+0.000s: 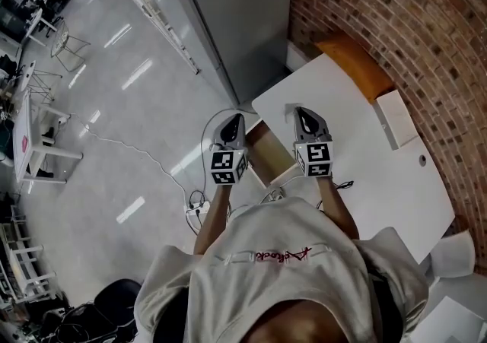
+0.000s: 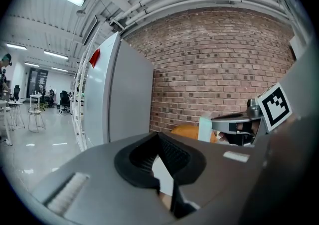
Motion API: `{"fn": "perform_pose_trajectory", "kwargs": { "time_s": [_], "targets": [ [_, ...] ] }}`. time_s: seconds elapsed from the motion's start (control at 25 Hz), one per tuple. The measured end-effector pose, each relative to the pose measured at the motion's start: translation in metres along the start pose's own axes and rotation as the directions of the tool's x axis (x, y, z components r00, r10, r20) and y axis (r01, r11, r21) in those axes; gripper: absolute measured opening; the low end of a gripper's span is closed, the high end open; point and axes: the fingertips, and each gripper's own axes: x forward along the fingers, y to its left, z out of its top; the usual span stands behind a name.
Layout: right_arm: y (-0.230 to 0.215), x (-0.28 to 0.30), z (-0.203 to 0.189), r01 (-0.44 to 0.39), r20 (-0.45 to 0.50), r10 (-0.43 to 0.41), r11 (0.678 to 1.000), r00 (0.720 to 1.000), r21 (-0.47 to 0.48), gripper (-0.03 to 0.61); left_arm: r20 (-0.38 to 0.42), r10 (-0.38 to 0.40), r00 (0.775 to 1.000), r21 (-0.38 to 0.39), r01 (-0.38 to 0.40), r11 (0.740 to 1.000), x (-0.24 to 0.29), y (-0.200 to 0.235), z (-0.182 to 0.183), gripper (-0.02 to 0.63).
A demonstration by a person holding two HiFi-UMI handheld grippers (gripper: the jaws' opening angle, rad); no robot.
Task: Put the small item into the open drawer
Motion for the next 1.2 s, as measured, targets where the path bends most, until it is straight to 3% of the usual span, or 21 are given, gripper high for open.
{"fn": "perform_pose_trajectory", "kwargs": {
  "time_s": [0.36, 0.72, 1.2],
  "targets": [
    [0.004, 0.019, -0.013, -0.071, -0.013, 0.071, 0.997, 0.997, 0.042, 0.012, -0.057, 0.014, 0.998, -0.017, -0.015, 1.000, 0.011, -0.002, -0.014, 0.008],
    [0.019, 0.028, -0.042, -0.089, -0.060, 0.094, 0.993, 0.994, 0.074, 0.012, -0.118, -0.005, 0.993, -0.032, 0.001, 0.999, 0.014, 0.001, -0.044, 0.009],
    [0.076, 0.043, -0.110, -0.073, -0.148, 0.092, 0.989, 0.985, 0.129, 0.012, -0.212, -0.065, 0.975, -0.076, 0.050, 0.996, 0.001, 0.034, -0.123, 0.008]
  ]
}}
